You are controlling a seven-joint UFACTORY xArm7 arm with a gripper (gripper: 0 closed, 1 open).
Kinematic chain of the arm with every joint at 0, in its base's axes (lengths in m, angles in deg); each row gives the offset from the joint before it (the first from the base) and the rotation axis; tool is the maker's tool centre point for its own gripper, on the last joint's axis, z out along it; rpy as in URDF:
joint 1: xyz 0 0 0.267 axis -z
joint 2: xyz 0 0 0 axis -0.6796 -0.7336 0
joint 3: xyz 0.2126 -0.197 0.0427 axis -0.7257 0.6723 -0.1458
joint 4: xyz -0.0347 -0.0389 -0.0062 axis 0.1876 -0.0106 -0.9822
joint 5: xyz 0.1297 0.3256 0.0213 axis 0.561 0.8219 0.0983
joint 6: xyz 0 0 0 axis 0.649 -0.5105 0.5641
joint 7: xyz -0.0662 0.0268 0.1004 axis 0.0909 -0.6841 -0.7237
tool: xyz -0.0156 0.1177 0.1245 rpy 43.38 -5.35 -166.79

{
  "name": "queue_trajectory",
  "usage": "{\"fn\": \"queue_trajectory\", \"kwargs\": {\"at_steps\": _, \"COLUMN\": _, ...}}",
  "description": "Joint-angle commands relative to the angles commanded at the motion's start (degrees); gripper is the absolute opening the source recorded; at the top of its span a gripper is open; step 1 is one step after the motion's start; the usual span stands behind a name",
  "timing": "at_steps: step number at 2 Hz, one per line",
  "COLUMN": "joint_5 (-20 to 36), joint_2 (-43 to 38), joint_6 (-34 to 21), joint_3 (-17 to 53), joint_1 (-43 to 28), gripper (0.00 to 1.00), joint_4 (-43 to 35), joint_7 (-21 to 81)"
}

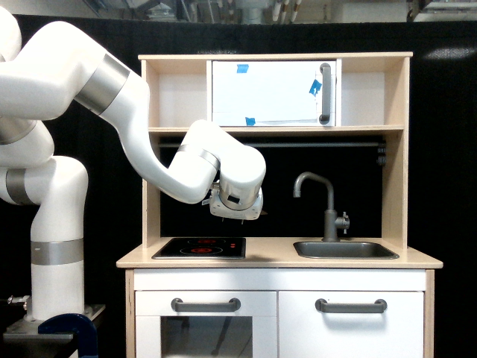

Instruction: Turn on the faucet

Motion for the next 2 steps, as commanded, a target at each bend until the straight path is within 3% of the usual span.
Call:
{"fn": "queue_trajectory", "kwargs": {"at_steps": 1, "joint_5": 1.3, "joint_2": 12.5, "joint_6": 1.3, "joint_3": 3.1, "joint_1": 1.7, "gripper": 1.00, "joint_4": 2.5, "joint_7": 4.5}}
{"fn": "queue_trajectory", "kwargs": {"at_steps": 2, "joint_5": 1.1, "joint_2": 13.9, "joint_6": 1.2, "joint_3": 2.1, "joint_1": 2.2, "gripper": 1.00, "joint_4": 2.6, "joint_7": 3.4}}
